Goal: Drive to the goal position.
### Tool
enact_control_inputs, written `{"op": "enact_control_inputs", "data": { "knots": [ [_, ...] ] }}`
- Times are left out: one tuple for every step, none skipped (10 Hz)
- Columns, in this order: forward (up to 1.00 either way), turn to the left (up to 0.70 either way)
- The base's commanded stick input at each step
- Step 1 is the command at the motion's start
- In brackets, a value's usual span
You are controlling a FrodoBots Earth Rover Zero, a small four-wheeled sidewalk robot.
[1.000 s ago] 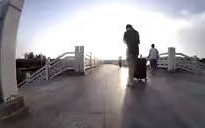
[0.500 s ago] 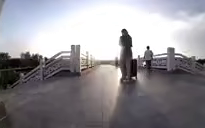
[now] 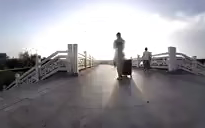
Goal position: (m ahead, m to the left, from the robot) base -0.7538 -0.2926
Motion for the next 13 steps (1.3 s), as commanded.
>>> {"op": "enact_control_inputs", "data": {
  "knots": [
    [0.45, 0.0],
    [0.45, 0.0],
    [0.45, 0.0],
    [0.45, -0.01],
    [0.45, -0.09],
    [0.45, -0.19],
    [0.45, -0.19],
    [0.45, 0.0],
    [0.45, 0.0],
    [0.45, 0.0],
    [0.45, 0.0],
    [0.45, 0.0],
    [0.45, 0.0]
  ]
}}
